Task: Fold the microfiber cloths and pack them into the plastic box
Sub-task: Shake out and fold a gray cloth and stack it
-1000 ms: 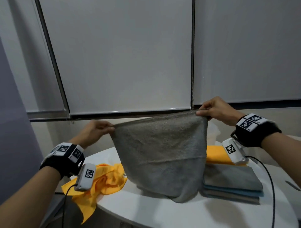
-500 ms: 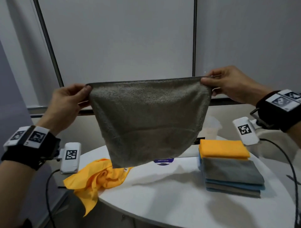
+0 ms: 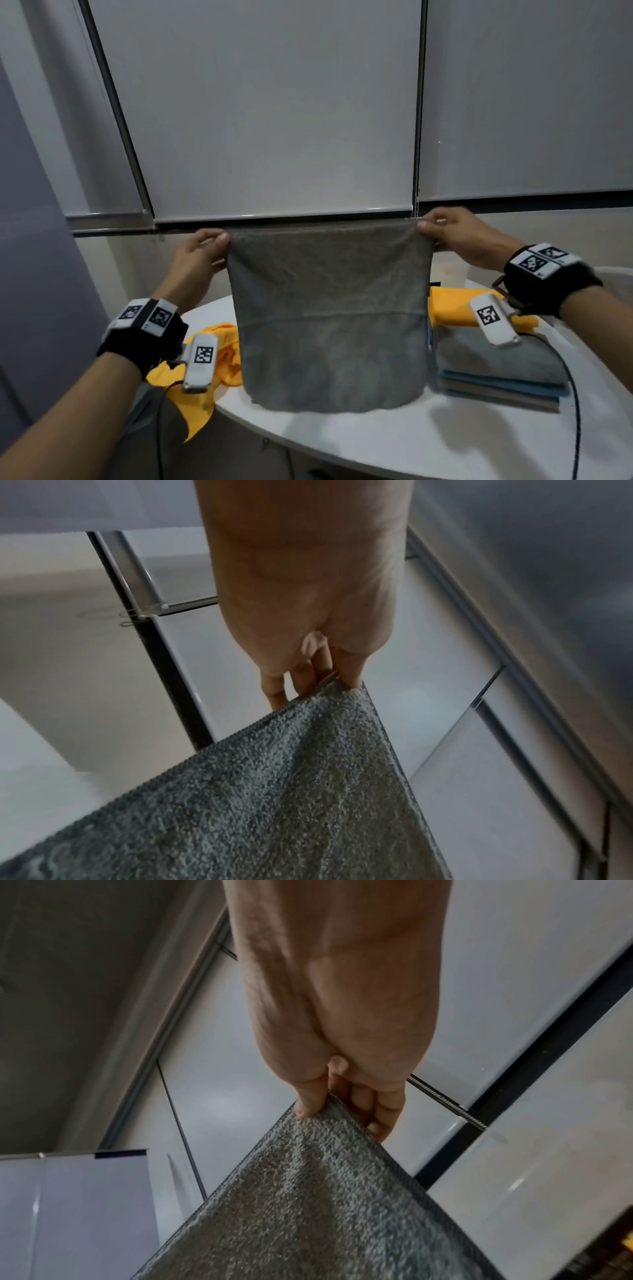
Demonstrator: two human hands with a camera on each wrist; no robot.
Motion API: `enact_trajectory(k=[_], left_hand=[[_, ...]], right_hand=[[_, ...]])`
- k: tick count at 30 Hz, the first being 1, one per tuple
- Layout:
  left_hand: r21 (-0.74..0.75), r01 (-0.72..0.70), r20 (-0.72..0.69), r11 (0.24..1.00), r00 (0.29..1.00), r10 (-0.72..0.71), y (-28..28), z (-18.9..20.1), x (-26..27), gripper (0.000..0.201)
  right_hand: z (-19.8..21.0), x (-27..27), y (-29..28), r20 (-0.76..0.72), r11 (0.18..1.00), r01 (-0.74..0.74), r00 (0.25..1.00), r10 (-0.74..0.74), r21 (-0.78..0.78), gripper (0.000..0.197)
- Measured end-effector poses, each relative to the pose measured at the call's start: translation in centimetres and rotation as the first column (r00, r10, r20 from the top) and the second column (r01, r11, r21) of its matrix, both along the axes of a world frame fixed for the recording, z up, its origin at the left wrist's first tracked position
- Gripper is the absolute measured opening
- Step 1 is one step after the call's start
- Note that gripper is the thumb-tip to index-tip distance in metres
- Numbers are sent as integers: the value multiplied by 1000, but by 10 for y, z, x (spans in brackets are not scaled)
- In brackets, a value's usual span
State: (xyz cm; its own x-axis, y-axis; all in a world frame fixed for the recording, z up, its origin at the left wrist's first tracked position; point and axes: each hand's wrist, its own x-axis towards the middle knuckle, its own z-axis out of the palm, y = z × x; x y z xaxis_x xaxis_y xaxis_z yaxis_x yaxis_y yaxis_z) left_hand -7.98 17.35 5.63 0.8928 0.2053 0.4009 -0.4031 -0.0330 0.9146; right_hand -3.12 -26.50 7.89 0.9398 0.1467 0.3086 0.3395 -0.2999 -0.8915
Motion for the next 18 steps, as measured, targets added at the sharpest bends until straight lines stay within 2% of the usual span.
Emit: enact_trajectory(k=[4,6,7,9,10,13,16,18], left_hand=[[-46,175,33,983,984,-174,3,19,-31,6],[-27,257,-23,966,966,-258,9,9,-50,5],[-26,300,-70,954,951,-301,13,0,-56,13],[-19,374,-215,927,904,-369,21,-29,-69,34],[-3,404,-298,915,873,-386,22,-44,-75,38],[17,480,-494,877,767,-410,18,-88,-89,18],[28,515,-621,857,681,-389,12,-123,-94,8],[3,516,-663,857,642,-384,11,-142,-91,10]], right_hand=[[17,-27,-7,16,995,-68,998,67,73,16],[11,-45,-15,-9,990,-116,993,117,80,13],[5,-53,-19,-27,988,-138,990,140,74,12],[-19,-63,-28,-133,980,-195,971,199,42,11],[-37,-67,-33,-217,973,-230,949,227,11,12],[-93,-75,-43,-446,935,-336,859,253,-117,22],[-132,-79,-43,-542,927,-354,806,237,-121,20],[-150,-76,-43,-555,935,-322,810,191,-148,18]])
